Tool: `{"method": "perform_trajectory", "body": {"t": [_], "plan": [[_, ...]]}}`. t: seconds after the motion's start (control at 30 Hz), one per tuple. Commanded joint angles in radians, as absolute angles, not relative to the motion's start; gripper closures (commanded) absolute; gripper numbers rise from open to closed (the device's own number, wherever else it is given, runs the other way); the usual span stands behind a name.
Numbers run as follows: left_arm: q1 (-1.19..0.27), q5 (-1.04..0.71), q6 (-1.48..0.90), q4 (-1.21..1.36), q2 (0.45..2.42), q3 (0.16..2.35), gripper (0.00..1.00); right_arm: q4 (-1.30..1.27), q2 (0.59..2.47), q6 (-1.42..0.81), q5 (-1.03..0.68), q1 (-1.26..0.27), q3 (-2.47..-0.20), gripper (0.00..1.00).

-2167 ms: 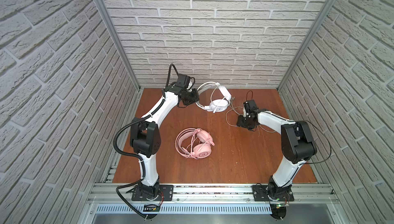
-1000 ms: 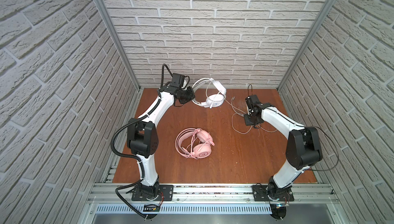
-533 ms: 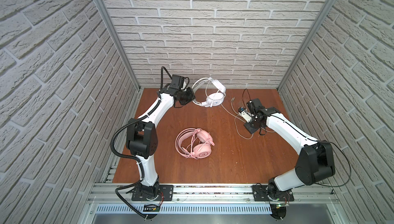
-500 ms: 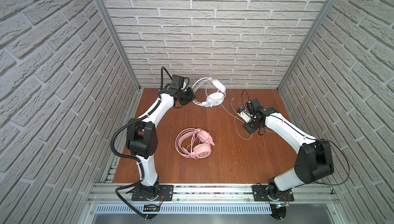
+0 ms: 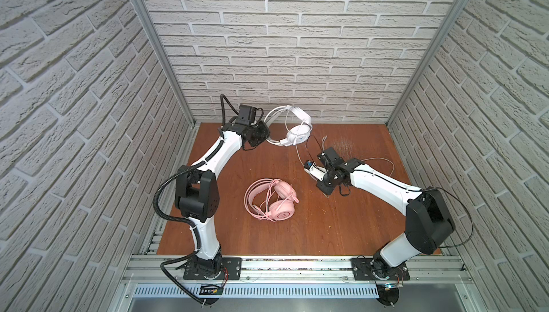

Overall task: Wrap the headphones
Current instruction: 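Carry the grey cable with the right gripper around the white headset's band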

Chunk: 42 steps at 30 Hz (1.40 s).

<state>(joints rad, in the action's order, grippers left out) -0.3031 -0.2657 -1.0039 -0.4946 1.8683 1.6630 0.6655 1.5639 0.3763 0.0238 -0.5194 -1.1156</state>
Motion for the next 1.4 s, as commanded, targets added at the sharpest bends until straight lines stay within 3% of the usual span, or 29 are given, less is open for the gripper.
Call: {"method": "perform_trajectory", "body": {"t": [0.0,0.33,0.67,0.87,1.37], "plan": [[-0.301,-0.219,-1.031,-0.471,1.827,1.688,1.0,0.597,1.485,0.422,-0.018,-0.556,-1.092,0.95],[-0.34,-0.092,-0.992,-0.594,1.893,1.768,1.0,0.554,1.427,0.53,-0.122,-0.643,-1.112,0.95],[-0.389,0.057,-0.897,-0.732,1.948,1.846,1.0,0.729,1.43,0.684,-0.231,-0.647,-1.288,0.95],[-0.4,0.074,-0.866,-0.737,1.966,1.848,1.0,0.749,1.413,0.713,-0.207,-0.646,-1.348,0.94],[-0.434,0.113,-0.744,-0.782,1.984,1.852,1.0,0.736,1.468,0.79,-0.195,-0.511,-1.562,0.94]]}}
